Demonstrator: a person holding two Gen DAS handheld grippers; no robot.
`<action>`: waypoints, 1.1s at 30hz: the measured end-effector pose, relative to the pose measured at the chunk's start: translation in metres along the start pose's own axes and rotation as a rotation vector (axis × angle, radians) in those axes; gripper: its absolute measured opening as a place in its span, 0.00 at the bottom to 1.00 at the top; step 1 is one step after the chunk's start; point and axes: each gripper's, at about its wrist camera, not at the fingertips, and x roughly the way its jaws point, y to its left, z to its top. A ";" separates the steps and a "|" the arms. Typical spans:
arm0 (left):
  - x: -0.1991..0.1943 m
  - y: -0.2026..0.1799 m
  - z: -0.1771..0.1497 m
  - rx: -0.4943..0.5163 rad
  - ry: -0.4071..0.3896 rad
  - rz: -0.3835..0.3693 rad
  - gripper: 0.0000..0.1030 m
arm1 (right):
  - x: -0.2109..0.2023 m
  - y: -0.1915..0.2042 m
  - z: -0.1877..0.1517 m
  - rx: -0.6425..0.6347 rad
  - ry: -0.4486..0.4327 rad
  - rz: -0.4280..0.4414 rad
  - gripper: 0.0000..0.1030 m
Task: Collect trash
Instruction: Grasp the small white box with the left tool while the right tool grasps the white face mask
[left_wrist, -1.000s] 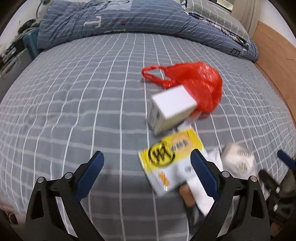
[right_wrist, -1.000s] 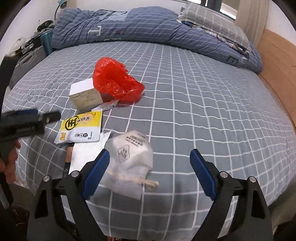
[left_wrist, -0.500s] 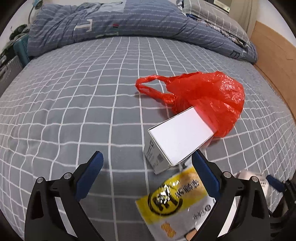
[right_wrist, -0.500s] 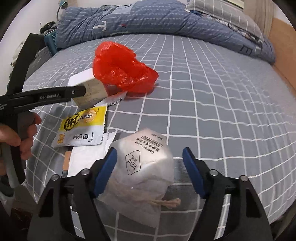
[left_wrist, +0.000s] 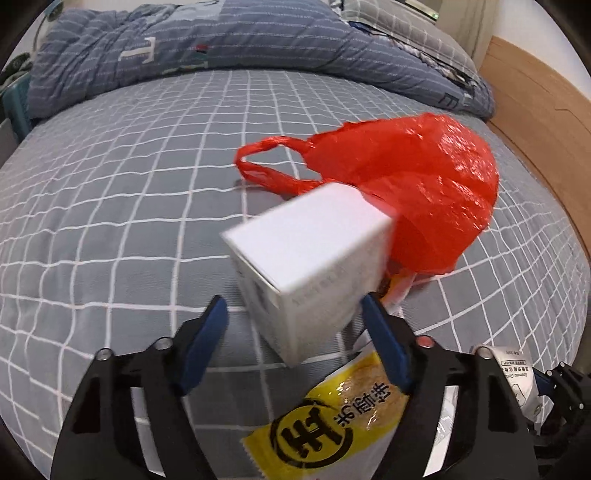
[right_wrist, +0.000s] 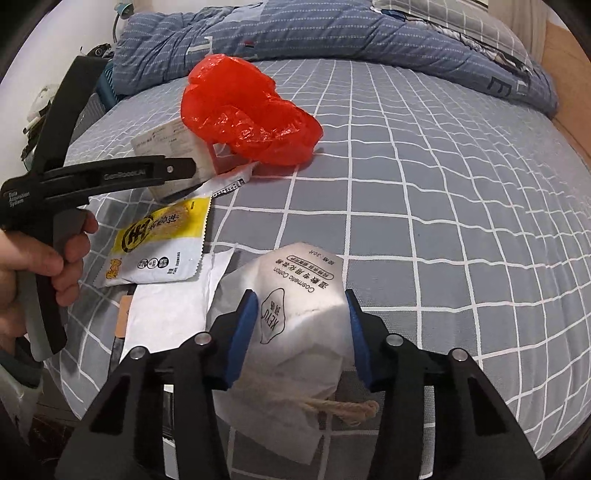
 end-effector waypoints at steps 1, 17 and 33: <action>0.001 -0.001 0.001 0.003 -0.002 -0.009 0.63 | 0.000 0.001 0.000 -0.004 -0.002 -0.001 0.42; 0.001 -0.002 0.008 -0.001 -0.041 -0.023 0.55 | -0.005 -0.006 -0.003 0.004 -0.025 0.044 0.34; -0.011 0.002 -0.001 -0.017 -0.040 0.016 0.51 | -0.010 -0.022 0.001 0.035 -0.036 0.018 0.34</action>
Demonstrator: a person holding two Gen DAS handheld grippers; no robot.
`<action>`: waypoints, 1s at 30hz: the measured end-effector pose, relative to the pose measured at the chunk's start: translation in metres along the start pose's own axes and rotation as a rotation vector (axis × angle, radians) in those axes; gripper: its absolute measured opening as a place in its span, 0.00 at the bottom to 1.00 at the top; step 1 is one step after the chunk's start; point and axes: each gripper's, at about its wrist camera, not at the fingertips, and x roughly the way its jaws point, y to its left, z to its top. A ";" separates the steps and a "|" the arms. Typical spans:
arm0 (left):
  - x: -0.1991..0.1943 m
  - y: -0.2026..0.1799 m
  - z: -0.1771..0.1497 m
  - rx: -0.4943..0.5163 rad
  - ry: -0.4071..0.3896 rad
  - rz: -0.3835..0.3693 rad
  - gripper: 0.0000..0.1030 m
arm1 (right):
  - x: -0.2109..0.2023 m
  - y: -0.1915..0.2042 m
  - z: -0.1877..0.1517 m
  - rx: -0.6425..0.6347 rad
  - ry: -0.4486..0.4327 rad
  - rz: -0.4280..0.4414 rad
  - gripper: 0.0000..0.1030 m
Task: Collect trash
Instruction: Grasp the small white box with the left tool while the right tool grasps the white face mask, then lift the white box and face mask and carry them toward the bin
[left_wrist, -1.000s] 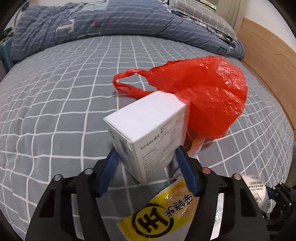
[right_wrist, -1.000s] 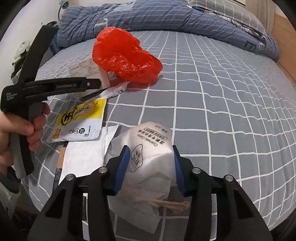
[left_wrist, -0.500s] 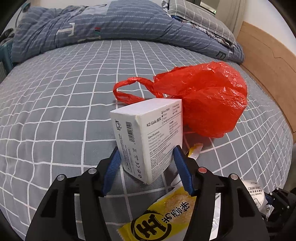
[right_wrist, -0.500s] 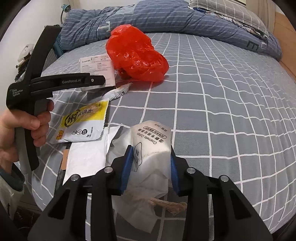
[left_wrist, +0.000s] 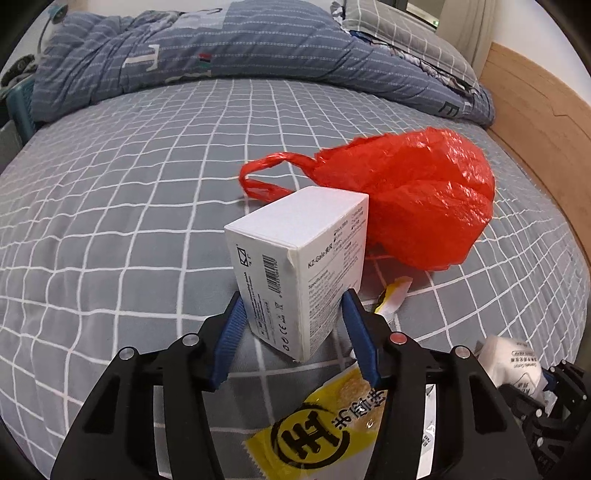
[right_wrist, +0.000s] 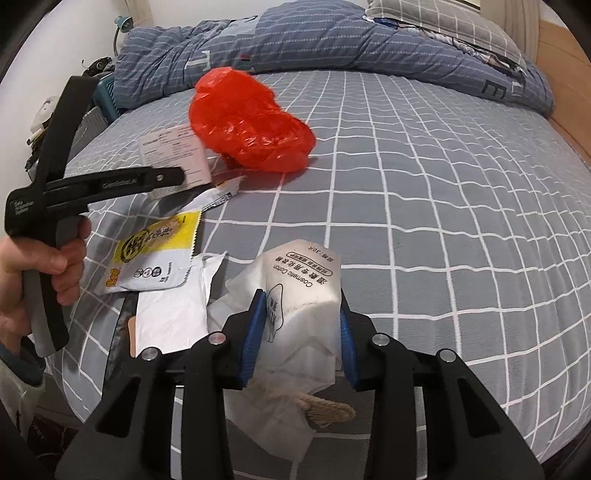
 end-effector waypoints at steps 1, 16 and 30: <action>-0.002 0.001 -0.001 -0.005 0.000 0.003 0.50 | -0.001 -0.002 0.000 0.004 -0.001 -0.002 0.34; 0.008 0.014 -0.001 0.019 -0.043 0.006 0.78 | -0.008 -0.008 0.001 0.019 -0.007 -0.004 0.33; 0.016 0.010 -0.003 -0.007 -0.001 -0.084 0.42 | -0.012 -0.002 0.010 0.001 -0.025 -0.021 0.33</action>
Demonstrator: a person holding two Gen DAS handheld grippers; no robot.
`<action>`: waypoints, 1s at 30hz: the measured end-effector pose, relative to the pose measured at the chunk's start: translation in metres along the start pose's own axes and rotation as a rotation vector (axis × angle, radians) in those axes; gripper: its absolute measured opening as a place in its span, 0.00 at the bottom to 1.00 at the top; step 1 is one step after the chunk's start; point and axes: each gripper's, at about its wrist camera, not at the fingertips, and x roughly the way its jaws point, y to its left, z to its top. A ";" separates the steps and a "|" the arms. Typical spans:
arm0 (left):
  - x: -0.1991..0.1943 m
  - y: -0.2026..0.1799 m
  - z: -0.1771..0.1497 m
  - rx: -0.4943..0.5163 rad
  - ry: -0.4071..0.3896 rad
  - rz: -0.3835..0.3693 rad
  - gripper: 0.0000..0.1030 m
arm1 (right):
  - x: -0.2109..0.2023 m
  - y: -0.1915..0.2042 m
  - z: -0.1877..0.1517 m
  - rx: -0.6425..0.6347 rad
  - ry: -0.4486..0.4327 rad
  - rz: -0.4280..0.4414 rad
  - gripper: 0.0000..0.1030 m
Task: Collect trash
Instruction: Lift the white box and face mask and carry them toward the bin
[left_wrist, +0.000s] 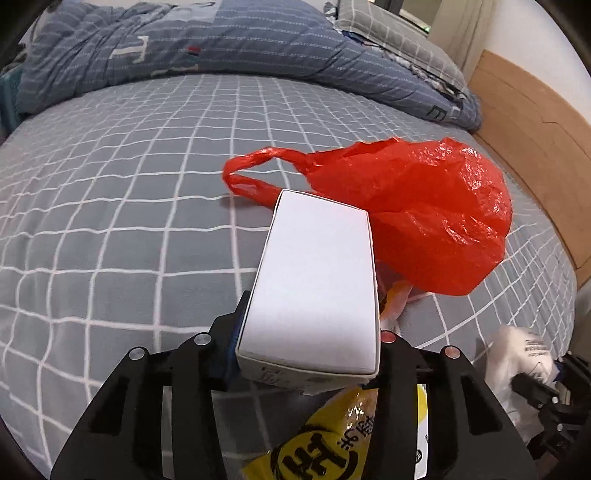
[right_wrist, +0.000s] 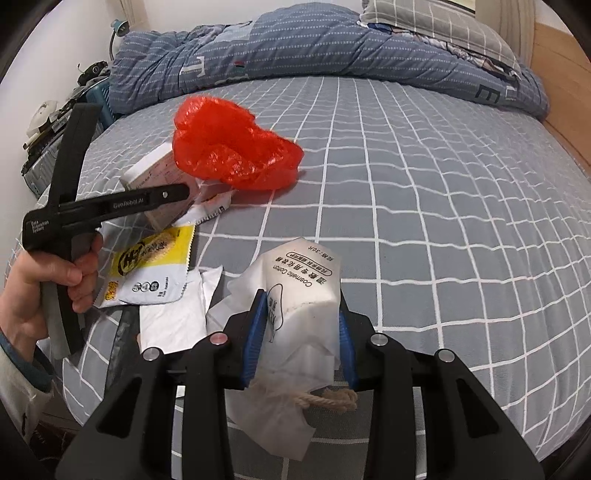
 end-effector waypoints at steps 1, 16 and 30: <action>-0.001 -0.001 -0.001 -0.003 0.000 0.006 0.42 | -0.002 0.000 0.001 0.001 -0.003 0.000 0.33; -0.063 -0.003 -0.021 -0.060 -0.044 0.091 0.42 | -0.046 0.001 0.009 0.009 -0.075 -0.018 0.33; -0.130 -0.027 -0.051 -0.095 -0.058 0.106 0.42 | -0.098 0.006 0.013 0.019 -0.127 -0.008 0.33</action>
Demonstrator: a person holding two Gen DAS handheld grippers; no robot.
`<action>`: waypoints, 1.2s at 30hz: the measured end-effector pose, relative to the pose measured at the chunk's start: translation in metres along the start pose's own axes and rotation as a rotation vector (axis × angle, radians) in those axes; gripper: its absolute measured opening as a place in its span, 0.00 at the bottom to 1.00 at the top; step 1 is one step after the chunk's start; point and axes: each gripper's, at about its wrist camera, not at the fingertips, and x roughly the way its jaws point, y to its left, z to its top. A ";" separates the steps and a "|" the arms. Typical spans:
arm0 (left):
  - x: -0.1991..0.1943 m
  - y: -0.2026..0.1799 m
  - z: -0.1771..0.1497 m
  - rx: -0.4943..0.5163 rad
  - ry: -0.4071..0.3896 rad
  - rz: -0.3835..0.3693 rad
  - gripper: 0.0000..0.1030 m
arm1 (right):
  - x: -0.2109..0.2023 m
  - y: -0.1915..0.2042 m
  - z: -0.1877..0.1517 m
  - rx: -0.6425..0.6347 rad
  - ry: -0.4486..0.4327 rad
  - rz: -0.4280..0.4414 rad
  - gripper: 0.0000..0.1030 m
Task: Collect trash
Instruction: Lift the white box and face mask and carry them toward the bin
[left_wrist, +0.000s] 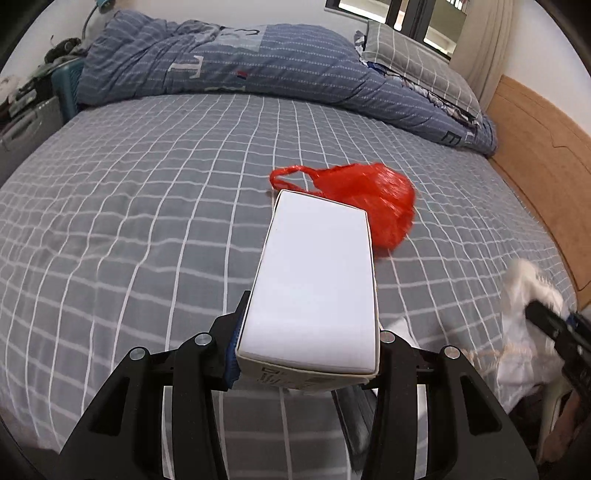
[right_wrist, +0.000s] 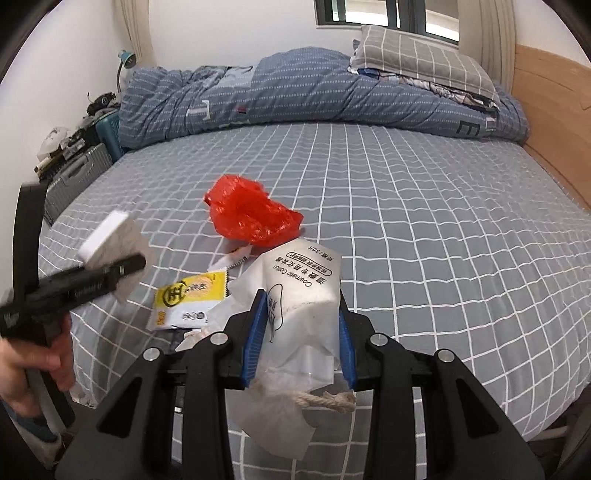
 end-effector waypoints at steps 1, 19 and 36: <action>-0.005 -0.001 -0.003 -0.001 0.000 -0.004 0.42 | -0.004 0.001 0.000 0.003 -0.002 0.002 0.33; -0.074 -0.023 -0.051 -0.004 0.043 0.019 0.42 | -0.056 0.027 -0.028 -0.003 0.043 0.002 0.33; -0.109 -0.028 -0.085 0.016 0.070 0.002 0.42 | -0.098 0.050 -0.062 -0.014 0.057 -0.026 0.33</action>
